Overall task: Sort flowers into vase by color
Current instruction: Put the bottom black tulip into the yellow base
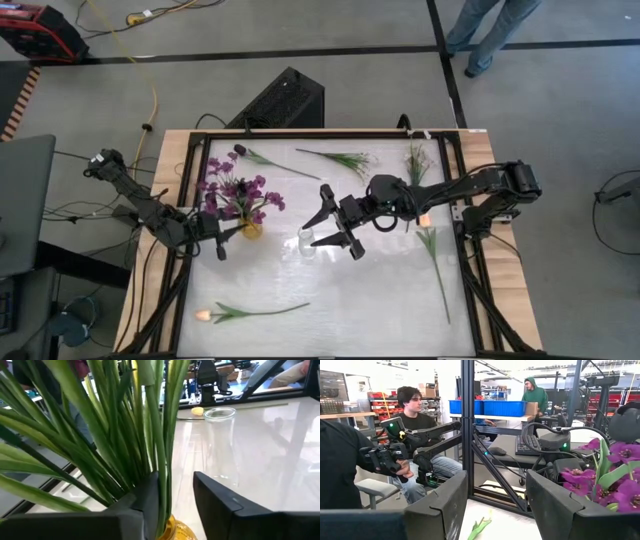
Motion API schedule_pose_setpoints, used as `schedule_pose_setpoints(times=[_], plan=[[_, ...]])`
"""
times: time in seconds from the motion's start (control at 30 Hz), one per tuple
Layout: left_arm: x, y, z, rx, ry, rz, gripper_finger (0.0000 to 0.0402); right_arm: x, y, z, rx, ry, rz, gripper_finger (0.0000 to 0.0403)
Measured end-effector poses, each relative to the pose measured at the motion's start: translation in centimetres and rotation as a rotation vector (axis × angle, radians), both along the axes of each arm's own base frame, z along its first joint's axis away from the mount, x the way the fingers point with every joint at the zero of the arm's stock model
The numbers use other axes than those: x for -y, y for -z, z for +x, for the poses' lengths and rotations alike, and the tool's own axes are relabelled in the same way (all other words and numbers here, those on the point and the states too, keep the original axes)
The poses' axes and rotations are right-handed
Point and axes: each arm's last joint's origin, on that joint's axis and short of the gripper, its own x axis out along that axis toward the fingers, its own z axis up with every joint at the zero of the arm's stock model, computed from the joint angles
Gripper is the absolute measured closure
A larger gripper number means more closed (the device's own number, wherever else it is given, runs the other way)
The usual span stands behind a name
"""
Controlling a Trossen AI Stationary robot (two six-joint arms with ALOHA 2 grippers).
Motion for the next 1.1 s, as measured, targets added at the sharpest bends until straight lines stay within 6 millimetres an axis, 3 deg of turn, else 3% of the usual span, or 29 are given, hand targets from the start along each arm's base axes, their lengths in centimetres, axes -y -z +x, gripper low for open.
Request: schedule_pose_setpoints(times=[0.2,0.47,1.1], plan=[[-0.1,-0.1,0.0,0.002,-0.02,0.004,0.0272,0.0,0.0,0.0,-0.005,0.0,0.0,0.0178],[0.0,-2.1,-0.2,-0.02,0.01,0.018,0.0271,0.0,0.2,0.0,-0.017,0.0,0.001,0.0178],[-0.2,-4.2,-0.8,-0.206,0.065,-0.134,0.0262,0.1,-0.6,0.4,-0.035,0.064,-0.012,0.0178]])
